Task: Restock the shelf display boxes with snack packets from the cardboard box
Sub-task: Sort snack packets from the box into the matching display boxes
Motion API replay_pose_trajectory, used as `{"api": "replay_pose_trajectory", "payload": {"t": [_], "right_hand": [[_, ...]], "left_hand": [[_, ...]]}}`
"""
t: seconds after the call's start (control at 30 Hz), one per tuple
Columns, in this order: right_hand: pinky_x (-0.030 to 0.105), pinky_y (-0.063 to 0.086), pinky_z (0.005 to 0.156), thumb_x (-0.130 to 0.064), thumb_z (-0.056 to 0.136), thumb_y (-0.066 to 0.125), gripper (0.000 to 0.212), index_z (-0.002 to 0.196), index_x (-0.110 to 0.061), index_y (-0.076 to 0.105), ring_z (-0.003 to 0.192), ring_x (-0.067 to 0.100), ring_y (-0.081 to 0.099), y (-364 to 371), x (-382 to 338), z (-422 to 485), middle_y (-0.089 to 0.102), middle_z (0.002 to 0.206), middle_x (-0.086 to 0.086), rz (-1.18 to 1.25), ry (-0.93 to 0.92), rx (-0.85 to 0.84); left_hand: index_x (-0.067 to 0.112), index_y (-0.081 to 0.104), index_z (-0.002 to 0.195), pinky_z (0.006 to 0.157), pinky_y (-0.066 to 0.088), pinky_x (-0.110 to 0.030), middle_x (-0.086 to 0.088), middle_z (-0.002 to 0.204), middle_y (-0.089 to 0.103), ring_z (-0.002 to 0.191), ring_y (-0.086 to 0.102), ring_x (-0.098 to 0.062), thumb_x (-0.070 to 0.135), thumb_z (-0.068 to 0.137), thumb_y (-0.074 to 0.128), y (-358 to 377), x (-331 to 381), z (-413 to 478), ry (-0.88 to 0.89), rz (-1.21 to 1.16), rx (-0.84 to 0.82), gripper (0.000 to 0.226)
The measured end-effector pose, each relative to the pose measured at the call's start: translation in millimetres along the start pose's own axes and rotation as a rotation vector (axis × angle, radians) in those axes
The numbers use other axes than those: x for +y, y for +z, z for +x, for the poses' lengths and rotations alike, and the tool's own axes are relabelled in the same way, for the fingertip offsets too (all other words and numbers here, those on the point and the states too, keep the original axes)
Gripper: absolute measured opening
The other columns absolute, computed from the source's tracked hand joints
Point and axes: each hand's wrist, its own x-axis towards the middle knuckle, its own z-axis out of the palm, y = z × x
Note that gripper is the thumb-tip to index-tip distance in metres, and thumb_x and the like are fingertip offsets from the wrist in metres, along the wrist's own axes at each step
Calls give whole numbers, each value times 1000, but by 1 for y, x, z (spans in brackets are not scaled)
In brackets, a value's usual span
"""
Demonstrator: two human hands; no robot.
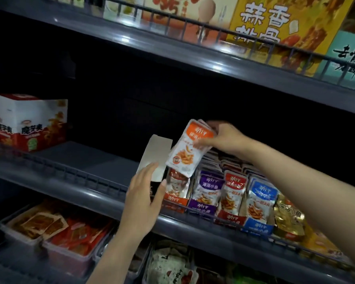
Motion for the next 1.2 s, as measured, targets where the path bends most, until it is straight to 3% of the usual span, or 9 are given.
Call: {"api": "replay_pose_trajectory", "payload": {"t": [0.1, 0.27, 0.4, 0.47, 0.6, 0.8, 1.07, 1.2], "right_hand": [[20, 43, 87, -27, 76, 79, 70, 137, -14, 47, 102, 14, 59, 10, 0, 21, 61, 122, 3, -161, 62, -34], [31, 50, 91, -16, 77, 78, 50, 122, -13, 56, 105, 19, 62, 48, 19, 34, 64, 114, 4, -267, 89, -214], [32, 51, 92, -18, 83, 72, 33, 113, -18, 59, 99, 16, 64, 44, 20, 35, 66, 108, -1, -354, 54, -304], [34, 52, 91, -21, 84, 71, 30, 111, -19, 59, 97, 15, 65, 45, 20, 35, 67, 107, -1, -407, 33, -336], [32, 51, 89, -23, 86, 69, 29, 112, -19, 59, 95, 14, 62, 64, 26, 40, 66, 109, -1, -536, -22, -360], [30, 44, 91, -31, 81, 73, 67, 139, -18, 41, 116, 21, 52, 82, 38, 47, 50, 132, 2, -631, -40, -328], [36, 45, 99, -35, 69, 83, 96, 144, -15, 26, 124, 24, 48, 88, 44, 50, 44, 140, 6, -607, 28, -327], [37, 46, 98, -41, 66, 84, 95, 141, -18, 31, 121, 22, 49, 93, 43, 47, 47, 138, 3, -718, -37, -346]], "left_hand": [[43, 20, 146, 118, -12, -32, 22, 153, 15, 143, -7, 2, 68, 90, 8, 4, -24, 2, 68, 293, -64, 63], [52, 38, 135, 111, -27, -34, 19, 156, 15, 142, -17, -3, 70, 83, -6, 18, -34, 2, 147, 489, -127, 71], [45, 52, 125, 112, -25, -37, 14, 156, 20, 144, -11, -8, 72, 83, -3, 22, -38, 1, 170, 497, -122, 75], [43, 54, 123, 113, -23, -37, 13, 156, 22, 145, -8, -10, 66, 85, 6, 23, -38, 1, 158, 489, -124, 65], [41, 54, 123, 110, -26, -35, 13, 155, 23, 146, -6, -11, 64, 83, 5, 26, -33, 1, 143, 493, -109, 67], [41, 57, 116, 111, -26, -32, 16, 154, 24, 144, -5, -7, 65, 85, 11, 26, -37, 0, 170, 457, -92, 60], [44, 55, 116, 112, -24, -34, 18, 154, 21, 143, -10, -3, 65, 85, 13, 25, -41, 2, 177, 455, -119, 56], [45, 53, 115, 111, -25, -33, 19, 155, 19, 139, -15, 1, 65, 83, 11, 26, -41, 1, 168, 452, -123, 57]]}}
